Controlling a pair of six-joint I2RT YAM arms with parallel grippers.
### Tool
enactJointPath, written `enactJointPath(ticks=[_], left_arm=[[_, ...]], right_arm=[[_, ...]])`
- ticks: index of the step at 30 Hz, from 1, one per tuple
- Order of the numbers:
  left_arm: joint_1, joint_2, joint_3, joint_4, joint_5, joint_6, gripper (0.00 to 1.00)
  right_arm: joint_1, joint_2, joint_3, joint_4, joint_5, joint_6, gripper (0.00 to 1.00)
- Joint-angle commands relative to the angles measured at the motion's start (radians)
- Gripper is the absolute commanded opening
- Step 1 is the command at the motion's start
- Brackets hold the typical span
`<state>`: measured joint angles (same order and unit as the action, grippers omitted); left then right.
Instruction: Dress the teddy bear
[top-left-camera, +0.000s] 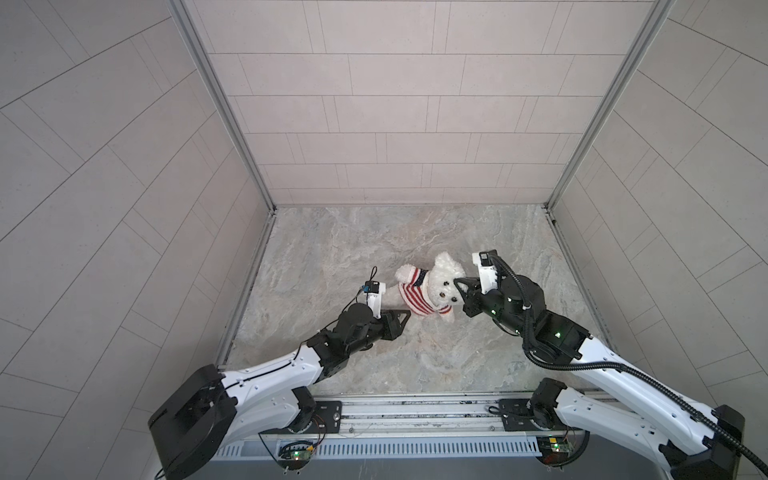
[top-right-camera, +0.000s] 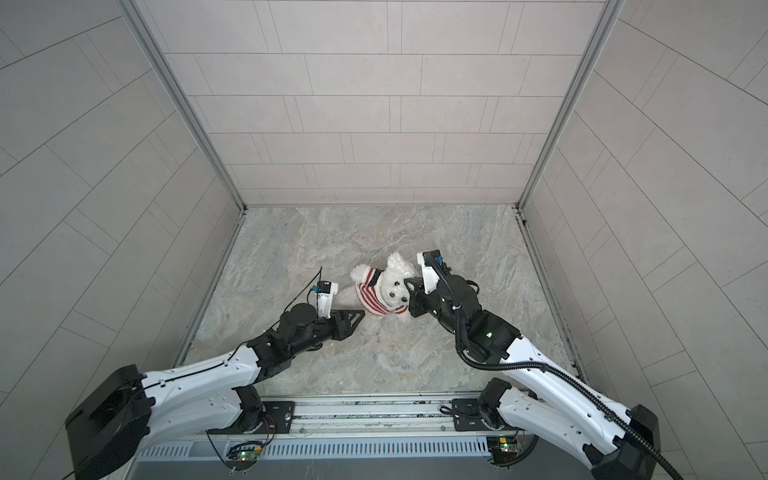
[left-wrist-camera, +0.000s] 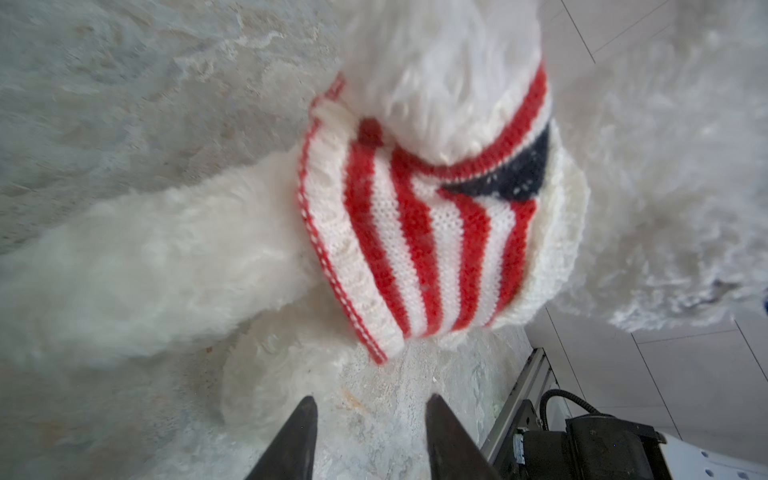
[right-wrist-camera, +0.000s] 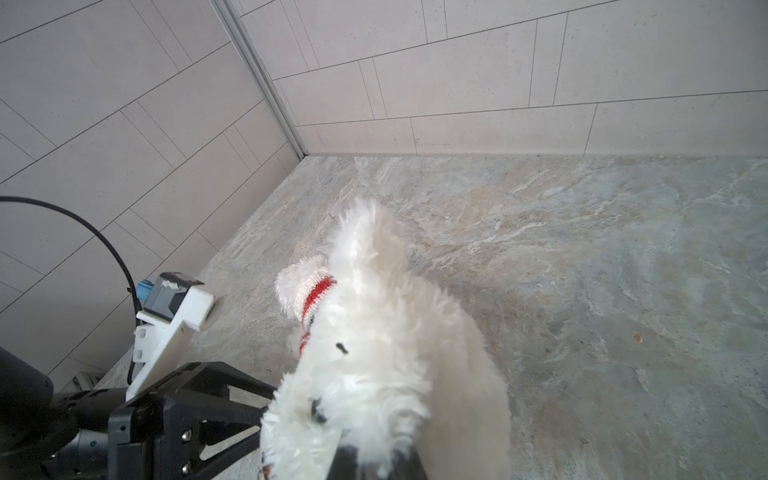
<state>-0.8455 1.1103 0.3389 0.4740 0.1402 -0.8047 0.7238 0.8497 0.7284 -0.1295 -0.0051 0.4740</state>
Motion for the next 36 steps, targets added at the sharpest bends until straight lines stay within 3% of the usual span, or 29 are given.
enactJointPath(ticks=[1,14,23,29,36], left_arm=[[-0.021,0.078,-0.012,0.181,0.001,-0.001,0.47],[-0.048,0.347,0.044,0.425,-0.039,-0.071,0.41],[-0.046,0.375,0.047,0.446,-0.065,-0.082,0.3],[-0.046,0.368,0.035,0.444,-0.066,-0.085,0.05],[-0.031,0.353,0.006,0.382,-0.112,-0.117,0.0]], right_arm=[[-0.003,-0.004,0.018,0.05,0.013,0.031,0.0],[-0.004,-0.014,0.011,0.055,0.008,0.038,0.0],[-0.007,-0.018,-0.009,0.074,-0.003,0.045,0.0],[-0.009,-0.028,-0.018,0.075,0.003,0.046,0.0],[-0.012,-0.038,-0.021,0.07,0.005,0.045,0.0]])
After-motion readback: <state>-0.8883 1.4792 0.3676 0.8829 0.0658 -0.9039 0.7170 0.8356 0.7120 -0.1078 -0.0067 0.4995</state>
